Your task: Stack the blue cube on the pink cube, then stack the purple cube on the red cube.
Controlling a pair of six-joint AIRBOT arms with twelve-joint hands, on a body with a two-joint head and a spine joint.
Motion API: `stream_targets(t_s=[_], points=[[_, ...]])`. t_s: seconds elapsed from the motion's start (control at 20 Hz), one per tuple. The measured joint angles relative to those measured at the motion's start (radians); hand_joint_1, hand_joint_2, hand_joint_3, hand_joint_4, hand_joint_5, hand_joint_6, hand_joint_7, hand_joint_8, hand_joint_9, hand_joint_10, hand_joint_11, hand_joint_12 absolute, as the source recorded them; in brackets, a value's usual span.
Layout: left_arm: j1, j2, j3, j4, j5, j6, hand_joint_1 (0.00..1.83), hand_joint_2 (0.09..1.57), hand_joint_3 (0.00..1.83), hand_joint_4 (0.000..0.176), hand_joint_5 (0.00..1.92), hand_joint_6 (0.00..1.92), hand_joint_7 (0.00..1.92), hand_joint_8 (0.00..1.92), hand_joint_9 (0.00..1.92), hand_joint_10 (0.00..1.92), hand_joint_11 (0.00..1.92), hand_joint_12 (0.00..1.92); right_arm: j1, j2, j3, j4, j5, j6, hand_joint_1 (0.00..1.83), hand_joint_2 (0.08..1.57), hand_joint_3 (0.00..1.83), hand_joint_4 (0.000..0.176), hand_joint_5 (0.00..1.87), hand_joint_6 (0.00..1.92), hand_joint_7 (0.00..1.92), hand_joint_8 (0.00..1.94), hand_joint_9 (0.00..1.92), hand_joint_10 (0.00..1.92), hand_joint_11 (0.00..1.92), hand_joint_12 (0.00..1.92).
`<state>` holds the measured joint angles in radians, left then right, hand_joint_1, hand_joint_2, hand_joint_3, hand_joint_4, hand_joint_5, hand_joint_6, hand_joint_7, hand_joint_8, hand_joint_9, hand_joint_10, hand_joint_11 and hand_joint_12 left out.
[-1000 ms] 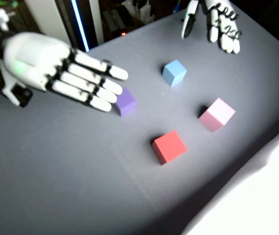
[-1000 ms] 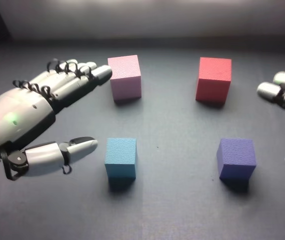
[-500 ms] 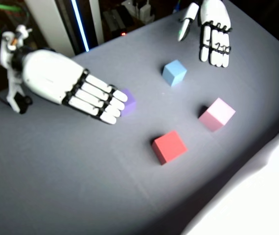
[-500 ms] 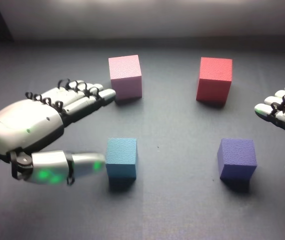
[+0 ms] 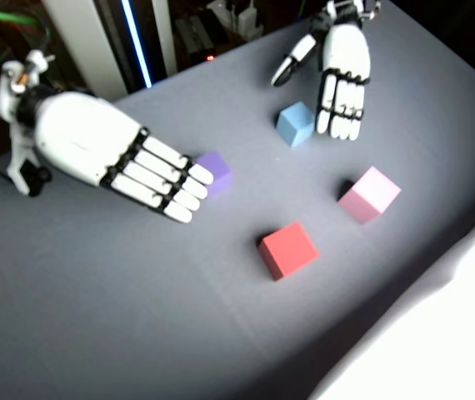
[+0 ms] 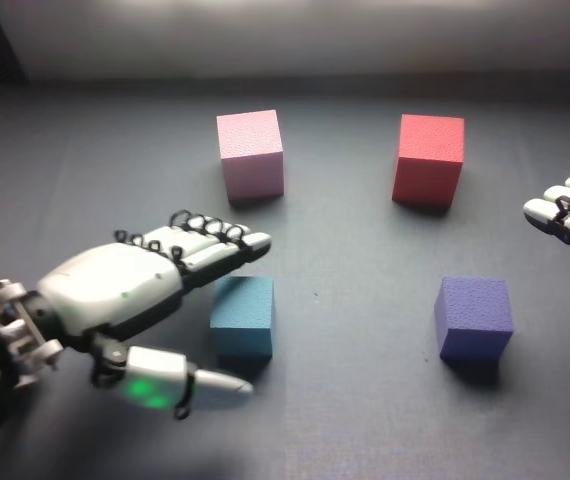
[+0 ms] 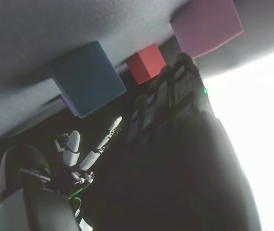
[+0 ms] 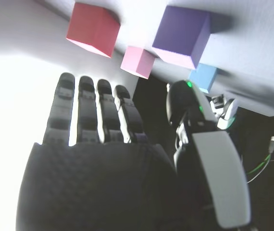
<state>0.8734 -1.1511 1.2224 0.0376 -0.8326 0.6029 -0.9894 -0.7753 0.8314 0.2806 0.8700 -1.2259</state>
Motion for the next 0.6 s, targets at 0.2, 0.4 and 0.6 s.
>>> stream_targets(t_s=[0.2, 0.4, 0.6], points=[[-0.025, -0.034, 0.037, -0.012, 0.013, -0.002, 0.88, 1.10, 0.00, 0.000, 0.63, 0.26, 0.84, 0.49, 0.38, 1.06, 0.00, 1.39, 0.000, 0.000, 0.001, 0.011, -0.005, -0.001, 0.50, 1.43, 0.00, 0.000, 0.00, 0.00, 0.00, 0.00, 0.00, 0.00, 0.00, 0.00], [-0.045, -0.041, 0.050, -0.034, 0.005, -0.013, 1.13, 1.18, 0.00, 0.000, 0.87, 1.16, 1.14, 1.91, 1.32, 1.92, 1.27, 1.92, 0.000, -0.001, 0.001, 0.014, 0.000, -0.002, 0.47, 1.44, 0.00, 0.000, 0.00, 0.00, 0.00, 0.00, 0.00, 0.00, 0.00, 0.00], [-0.068, -0.028, 0.048, -0.002, 0.027, -0.006, 1.16, 1.25, 0.01, 0.000, 0.70, 1.23, 0.80, 1.67, 0.88, 1.91, 0.71, 1.92, -0.007, -0.001, 0.001, 0.022, 0.005, -0.002, 0.39, 1.46, 0.01, 0.000, 0.00, 0.00, 0.00, 0.00, 0.00, 0.00, 0.00, 0.00]])
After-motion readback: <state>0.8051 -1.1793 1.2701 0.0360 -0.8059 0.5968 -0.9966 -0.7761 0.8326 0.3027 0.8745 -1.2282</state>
